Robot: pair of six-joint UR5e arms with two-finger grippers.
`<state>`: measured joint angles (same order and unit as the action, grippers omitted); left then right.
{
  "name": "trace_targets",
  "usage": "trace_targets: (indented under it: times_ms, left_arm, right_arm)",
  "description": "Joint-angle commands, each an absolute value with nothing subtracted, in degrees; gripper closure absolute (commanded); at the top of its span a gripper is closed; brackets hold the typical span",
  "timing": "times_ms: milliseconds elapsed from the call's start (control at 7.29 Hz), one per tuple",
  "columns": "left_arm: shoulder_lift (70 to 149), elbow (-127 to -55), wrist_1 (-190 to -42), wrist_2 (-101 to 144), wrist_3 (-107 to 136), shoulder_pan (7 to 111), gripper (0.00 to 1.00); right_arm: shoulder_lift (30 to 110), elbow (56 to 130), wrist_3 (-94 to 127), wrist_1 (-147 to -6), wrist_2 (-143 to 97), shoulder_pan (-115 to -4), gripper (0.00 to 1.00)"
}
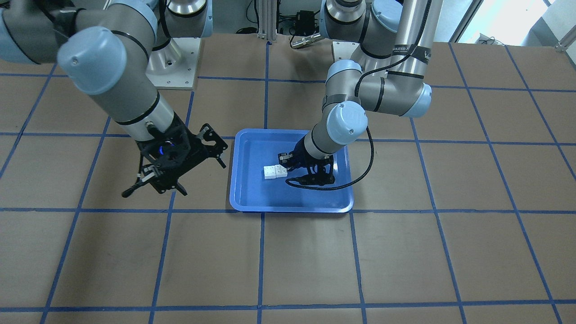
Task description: Assemble white blocks and place on blue tray
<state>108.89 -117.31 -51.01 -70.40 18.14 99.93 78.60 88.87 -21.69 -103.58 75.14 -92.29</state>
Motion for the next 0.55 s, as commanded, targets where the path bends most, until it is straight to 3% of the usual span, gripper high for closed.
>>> trace_targets:
  times_ms: [0,412]
  left_arm:
    - [108.98,-117.25,-50.72,-70.31,18.02,99.93,1.0]
    - [108.98,-117.25,-49.92,-70.31,17.93,99.93,1.0]
  right_arm:
    - [80.06,80.88,-11.02,-91.26,81.79,-89.22,0.0]
    - [84.36,81.2,-5.12,-77.93,86.54,-86.13,0.0]
